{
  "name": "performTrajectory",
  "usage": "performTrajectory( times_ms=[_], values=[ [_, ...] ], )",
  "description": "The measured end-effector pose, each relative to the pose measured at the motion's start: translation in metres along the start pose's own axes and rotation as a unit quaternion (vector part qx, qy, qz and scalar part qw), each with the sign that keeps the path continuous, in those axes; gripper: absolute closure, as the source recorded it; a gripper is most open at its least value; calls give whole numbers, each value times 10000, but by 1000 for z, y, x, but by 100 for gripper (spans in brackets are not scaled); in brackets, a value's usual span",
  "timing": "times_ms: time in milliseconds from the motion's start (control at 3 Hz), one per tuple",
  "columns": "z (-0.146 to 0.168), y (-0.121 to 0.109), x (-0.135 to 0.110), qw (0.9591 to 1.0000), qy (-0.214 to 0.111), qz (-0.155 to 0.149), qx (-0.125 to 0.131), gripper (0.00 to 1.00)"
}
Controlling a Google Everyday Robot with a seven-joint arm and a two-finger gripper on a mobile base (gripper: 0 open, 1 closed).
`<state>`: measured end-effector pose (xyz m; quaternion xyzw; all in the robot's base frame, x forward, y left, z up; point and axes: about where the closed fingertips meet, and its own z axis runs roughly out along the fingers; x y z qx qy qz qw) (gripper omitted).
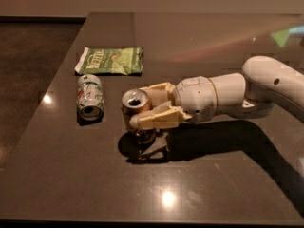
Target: Place orange can upright
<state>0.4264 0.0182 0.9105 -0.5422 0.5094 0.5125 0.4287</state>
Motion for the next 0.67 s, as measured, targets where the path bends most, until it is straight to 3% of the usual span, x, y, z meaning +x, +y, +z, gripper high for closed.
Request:
performTrajectory(
  times_ms=[333,667],
  values=[
    [2,1,-1,10000,4,-7,-21,0],
    [2,1,-1,10000,5,-7,-21,0]
  ],
)
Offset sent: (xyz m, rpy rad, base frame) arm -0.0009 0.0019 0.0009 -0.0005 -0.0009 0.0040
